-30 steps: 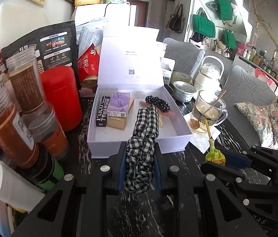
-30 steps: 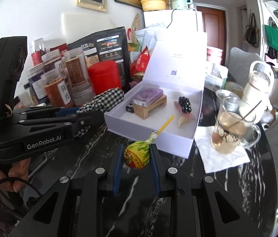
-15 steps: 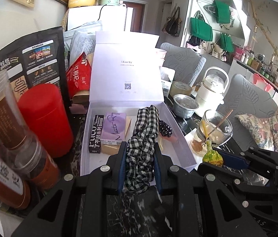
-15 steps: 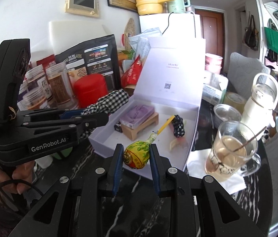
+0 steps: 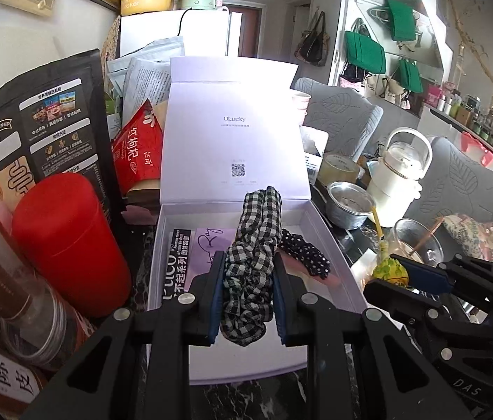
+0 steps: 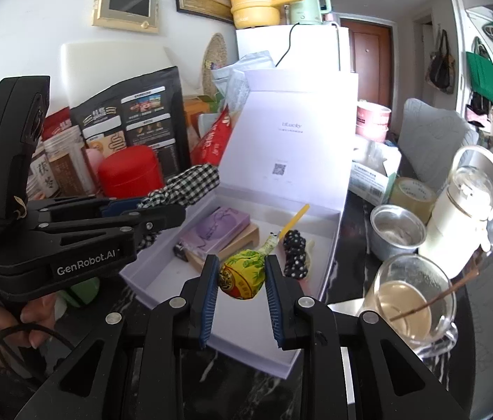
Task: Organize rigid objects
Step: 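Carry the gingham scrunchie with the left tool while the right tool carries the lollipop into the white box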
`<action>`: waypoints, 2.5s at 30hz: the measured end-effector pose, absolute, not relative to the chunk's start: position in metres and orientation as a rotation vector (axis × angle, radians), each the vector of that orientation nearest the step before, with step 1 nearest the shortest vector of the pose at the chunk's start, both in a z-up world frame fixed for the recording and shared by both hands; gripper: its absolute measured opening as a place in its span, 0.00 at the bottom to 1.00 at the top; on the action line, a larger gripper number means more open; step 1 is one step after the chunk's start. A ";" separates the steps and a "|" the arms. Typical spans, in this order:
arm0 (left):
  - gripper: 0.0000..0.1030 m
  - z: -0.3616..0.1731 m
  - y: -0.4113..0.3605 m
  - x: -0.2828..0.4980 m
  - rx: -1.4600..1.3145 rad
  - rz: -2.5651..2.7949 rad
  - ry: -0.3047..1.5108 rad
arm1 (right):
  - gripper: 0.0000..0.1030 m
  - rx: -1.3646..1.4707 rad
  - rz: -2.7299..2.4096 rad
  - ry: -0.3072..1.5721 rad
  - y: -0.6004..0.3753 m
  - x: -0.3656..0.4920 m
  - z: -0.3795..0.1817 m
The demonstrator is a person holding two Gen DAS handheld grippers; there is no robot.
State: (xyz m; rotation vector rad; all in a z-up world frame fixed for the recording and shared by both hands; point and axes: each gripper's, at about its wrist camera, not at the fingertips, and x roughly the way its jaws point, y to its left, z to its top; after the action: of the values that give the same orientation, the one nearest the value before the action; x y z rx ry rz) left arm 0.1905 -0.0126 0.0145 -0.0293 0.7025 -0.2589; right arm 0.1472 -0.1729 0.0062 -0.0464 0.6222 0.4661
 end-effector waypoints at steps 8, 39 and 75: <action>0.23 0.002 -0.013 0.214 -0.012 -0.239 0.723 | 0.25 -0.053 0.451 0.627 -0.171 0.172 -0.001; 0.23 -0.050 -0.029 0.237 0.078 -0.235 0.859 | 0.25 -0.103 0.433 0.758 -0.162 0.198 -0.062; 0.23 -0.056 -0.049 0.228 0.093 -0.313 0.941 | 0.29 -0.147 0.380 0.758 -0.167 0.196 -0.049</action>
State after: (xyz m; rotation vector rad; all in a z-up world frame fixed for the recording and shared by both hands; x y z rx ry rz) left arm 0.2282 -0.0488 -0.0559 0.0931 0.9415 -0.3132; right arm 0.1965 -0.1668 -0.0491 -0.1466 0.7584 0.3800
